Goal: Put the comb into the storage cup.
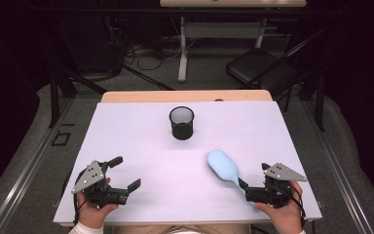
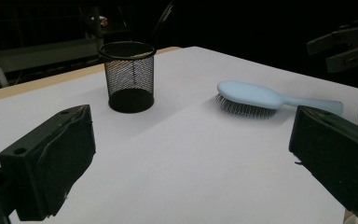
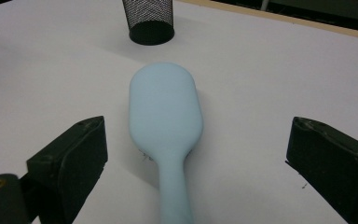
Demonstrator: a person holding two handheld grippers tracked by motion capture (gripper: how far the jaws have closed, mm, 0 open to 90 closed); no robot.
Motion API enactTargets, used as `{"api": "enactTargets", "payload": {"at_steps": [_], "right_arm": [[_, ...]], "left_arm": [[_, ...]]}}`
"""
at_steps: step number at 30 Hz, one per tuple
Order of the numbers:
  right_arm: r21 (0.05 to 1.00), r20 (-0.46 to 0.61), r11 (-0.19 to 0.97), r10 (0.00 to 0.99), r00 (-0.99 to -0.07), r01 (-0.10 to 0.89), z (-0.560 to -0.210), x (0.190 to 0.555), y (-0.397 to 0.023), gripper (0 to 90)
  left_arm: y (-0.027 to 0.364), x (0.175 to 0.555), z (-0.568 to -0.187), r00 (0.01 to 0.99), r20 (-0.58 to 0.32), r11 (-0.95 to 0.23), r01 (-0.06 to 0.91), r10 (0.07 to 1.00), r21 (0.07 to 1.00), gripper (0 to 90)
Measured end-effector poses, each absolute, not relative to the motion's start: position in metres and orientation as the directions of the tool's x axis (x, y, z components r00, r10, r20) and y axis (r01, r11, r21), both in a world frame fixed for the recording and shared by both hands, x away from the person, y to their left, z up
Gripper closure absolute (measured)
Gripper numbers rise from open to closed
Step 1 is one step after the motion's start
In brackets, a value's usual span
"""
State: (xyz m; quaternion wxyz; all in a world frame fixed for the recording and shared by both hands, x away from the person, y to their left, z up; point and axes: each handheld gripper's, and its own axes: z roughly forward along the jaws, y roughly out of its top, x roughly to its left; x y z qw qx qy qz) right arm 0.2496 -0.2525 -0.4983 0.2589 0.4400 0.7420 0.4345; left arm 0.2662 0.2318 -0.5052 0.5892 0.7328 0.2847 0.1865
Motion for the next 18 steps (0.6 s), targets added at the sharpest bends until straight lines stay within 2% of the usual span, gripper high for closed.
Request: {"api": "enactTargets", "payload": {"at_steps": [6, 18], "right_arm": [[0.856, -0.018, 0.262, 0.876, -0.481, 0.445, -0.494, 0.252, -0.25, 8.5], [0.806, 0.004, 0.293, 0.867, -0.499, 0.515, -0.488, 0.263, -0.248, 8.6]], "left_arm": [[0.232, 0.266, -0.505, 0.773, -0.058, -0.149, 0.194, 0.631, 0.97, 0.3], [0.232, 0.265, -0.505, 0.766, -0.061, -0.149, 0.201, 0.64, 0.968, 0.3]]}}
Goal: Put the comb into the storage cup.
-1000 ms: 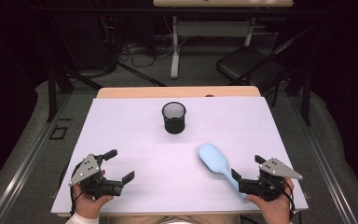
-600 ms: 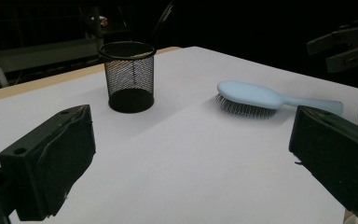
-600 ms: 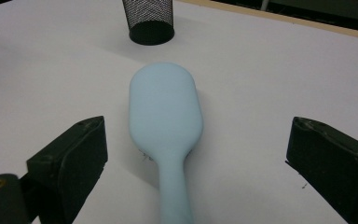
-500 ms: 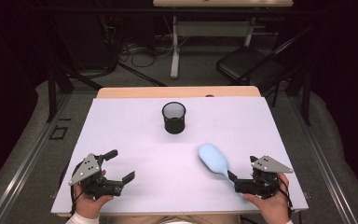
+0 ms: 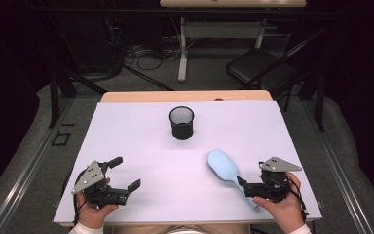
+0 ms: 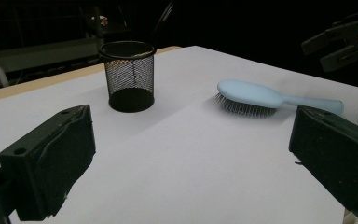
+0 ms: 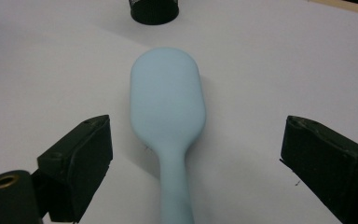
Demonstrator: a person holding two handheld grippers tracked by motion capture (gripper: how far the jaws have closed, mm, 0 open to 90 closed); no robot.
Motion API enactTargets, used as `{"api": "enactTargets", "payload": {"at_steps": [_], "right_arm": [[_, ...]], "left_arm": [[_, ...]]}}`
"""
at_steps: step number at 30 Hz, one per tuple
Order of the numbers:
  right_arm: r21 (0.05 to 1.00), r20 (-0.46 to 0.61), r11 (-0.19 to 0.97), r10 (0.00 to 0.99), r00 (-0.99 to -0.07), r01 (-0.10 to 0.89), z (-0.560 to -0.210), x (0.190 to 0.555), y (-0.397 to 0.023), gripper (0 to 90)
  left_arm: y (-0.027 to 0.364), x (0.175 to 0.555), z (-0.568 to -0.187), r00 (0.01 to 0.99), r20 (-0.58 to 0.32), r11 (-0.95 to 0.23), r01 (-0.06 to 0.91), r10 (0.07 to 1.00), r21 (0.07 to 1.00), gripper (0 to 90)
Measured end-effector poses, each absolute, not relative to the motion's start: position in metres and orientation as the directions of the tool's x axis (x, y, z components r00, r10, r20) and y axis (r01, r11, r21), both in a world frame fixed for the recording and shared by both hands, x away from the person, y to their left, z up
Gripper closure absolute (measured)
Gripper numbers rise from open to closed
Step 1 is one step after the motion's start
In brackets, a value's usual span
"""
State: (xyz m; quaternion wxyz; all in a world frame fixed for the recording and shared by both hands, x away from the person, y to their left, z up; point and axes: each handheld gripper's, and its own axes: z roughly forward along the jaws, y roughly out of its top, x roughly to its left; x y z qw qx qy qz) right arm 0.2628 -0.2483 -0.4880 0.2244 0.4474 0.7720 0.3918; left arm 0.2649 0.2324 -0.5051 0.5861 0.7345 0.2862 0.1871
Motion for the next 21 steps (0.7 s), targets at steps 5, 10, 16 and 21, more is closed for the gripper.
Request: {"api": "enactTargets", "payload": {"at_steps": [5, 10, 16, 21], "right_arm": [[0.783, -0.001, 0.316, 0.862, -0.507, 0.536, -0.49, 0.267, -0.247, 8.7], [0.752, -0.008, 0.344, 0.858, -0.514, 0.562, -0.492, 0.272, -0.245, 9.0], [0.713, -0.008, 0.366, 0.857, -0.515, 0.598, -0.496, 0.276, -0.244, 10.5], [0.696, -0.011, 0.376, 0.857, -0.515, 0.612, -0.497, 0.279, -0.245, 11.8]], "left_arm": [[0.233, 0.265, -0.505, 0.765, -0.062, -0.148, 0.203, 0.641, 0.968, 0.3], [0.232, 0.265, -0.505, 0.763, -0.061, -0.148, 0.202, 0.644, 0.968, 0.3], [0.233, 0.265, -0.505, 0.763, -0.06, -0.149, 0.203, 0.644, 0.968, 0.3], [0.232, 0.266, -0.506, 0.762, -0.061, -0.148, 0.203, 0.645, 0.968, 0.3]]}}
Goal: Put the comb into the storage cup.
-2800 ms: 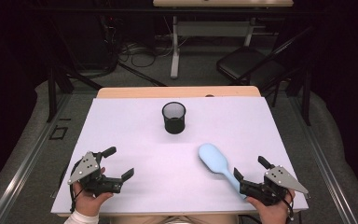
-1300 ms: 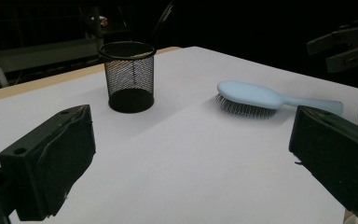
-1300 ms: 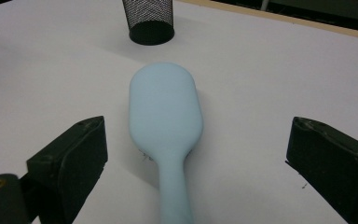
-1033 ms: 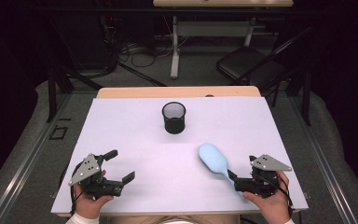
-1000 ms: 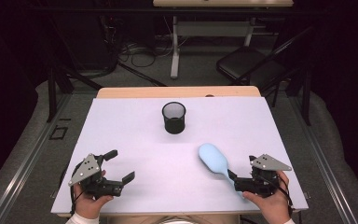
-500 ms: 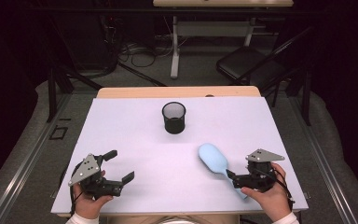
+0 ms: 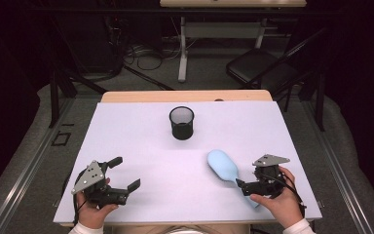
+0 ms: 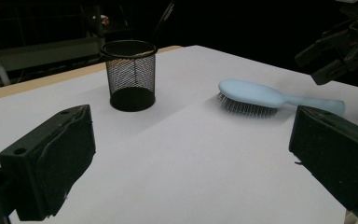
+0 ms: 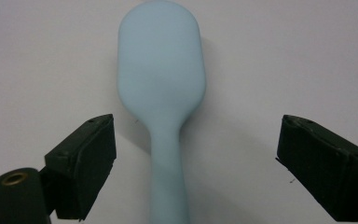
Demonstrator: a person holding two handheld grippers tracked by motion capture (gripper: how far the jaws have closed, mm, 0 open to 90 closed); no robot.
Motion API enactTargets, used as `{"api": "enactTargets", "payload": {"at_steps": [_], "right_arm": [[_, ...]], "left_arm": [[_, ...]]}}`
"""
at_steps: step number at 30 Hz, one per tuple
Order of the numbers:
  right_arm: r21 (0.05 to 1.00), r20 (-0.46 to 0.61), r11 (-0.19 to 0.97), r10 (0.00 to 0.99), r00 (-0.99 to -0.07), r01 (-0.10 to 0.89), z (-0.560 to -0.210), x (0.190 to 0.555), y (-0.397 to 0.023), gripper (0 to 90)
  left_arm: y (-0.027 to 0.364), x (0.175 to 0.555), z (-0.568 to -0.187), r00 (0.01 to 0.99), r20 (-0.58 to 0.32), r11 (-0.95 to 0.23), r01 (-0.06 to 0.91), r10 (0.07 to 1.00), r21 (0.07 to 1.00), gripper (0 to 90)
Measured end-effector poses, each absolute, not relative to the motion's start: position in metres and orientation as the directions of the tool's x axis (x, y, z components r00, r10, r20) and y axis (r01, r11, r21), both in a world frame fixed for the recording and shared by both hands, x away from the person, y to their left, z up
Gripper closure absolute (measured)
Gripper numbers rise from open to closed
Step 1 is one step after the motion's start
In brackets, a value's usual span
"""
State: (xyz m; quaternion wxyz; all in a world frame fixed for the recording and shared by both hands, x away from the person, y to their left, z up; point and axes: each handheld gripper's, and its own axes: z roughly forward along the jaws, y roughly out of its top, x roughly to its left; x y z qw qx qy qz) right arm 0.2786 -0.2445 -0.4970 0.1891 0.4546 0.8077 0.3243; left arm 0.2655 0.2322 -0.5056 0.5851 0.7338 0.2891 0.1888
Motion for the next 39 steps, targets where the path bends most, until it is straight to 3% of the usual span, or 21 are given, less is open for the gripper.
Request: {"api": "enactTargets", "payload": {"at_steps": [13, 26, 39], "right_arm": [[0.668, -0.011, 0.401, 0.848, -0.53, 0.627, -0.5, 0.284, -0.242, 15.1], [0.617, -0.031, 0.476, 0.81, -0.585, 0.627, -0.508, 0.29, -0.231, 35.0], [0.57, 0.021, 0.459, 0.821, -0.57, 0.682, -0.517, 0.297, -0.226, 38.5]], "left_arm": [[0.233, 0.267, -0.506, 0.763, -0.054, -0.157, 0.2, 0.644, 0.967, 0.3], [0.232, 0.267, -0.507, 0.763, -0.058, -0.159, 0.207, 0.643, 0.965, 0.4], [0.233, 0.267, -0.507, 0.764, -0.063, -0.15, 0.206, 0.642, 0.967, 0.3]]}}
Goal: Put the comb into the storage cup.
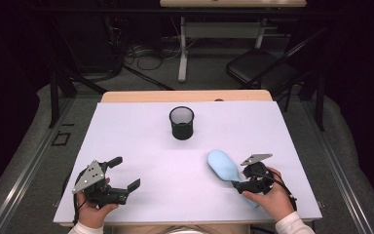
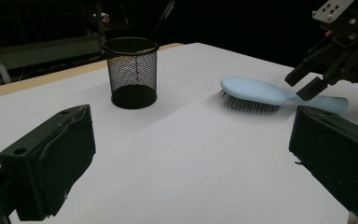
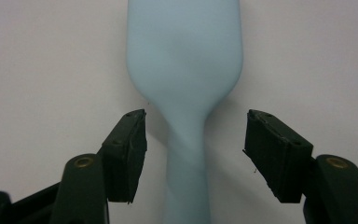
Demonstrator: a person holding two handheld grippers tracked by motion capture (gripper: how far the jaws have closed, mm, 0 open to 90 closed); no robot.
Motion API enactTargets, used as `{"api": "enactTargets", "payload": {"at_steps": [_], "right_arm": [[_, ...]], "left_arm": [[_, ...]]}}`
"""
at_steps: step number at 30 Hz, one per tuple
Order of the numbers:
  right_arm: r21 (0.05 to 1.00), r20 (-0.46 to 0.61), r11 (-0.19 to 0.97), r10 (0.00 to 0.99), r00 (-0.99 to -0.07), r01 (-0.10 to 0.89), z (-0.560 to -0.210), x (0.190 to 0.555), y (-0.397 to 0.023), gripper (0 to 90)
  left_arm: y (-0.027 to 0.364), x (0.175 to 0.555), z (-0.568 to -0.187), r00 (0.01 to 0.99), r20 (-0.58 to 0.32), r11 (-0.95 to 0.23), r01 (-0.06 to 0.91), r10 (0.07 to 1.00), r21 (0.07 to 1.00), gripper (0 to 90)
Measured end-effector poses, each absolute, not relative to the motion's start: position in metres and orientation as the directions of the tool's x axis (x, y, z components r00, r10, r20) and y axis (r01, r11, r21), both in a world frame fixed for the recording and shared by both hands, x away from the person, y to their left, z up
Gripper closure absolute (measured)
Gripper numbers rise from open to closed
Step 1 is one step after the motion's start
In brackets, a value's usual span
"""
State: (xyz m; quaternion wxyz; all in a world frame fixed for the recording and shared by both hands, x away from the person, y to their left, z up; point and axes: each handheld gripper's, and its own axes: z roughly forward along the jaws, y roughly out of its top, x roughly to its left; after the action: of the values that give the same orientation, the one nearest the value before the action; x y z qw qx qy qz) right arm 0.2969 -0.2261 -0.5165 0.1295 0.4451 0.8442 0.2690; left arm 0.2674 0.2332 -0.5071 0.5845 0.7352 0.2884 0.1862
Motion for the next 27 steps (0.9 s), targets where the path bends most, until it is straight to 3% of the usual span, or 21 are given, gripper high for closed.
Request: {"api": "enactTargets", "payload": {"at_steps": [7, 27], "right_arm": [[0.547, 0.044, 0.439, 0.835, -0.548, 0.713, -0.521, 0.3, -0.227, 39.0], [0.512, 0.02, 0.487, 0.817, -0.577, 0.707, -0.532, 0.302, -0.222, 52.8]], "left_arm": [[0.234, 0.268, -0.507, 0.76, -0.065, -0.149, 0.209, 0.646, 0.966, 0.4], [0.233, 0.268, -0.508, 0.765, -0.068, -0.153, 0.214, 0.64, 0.965, 0.4]]}}
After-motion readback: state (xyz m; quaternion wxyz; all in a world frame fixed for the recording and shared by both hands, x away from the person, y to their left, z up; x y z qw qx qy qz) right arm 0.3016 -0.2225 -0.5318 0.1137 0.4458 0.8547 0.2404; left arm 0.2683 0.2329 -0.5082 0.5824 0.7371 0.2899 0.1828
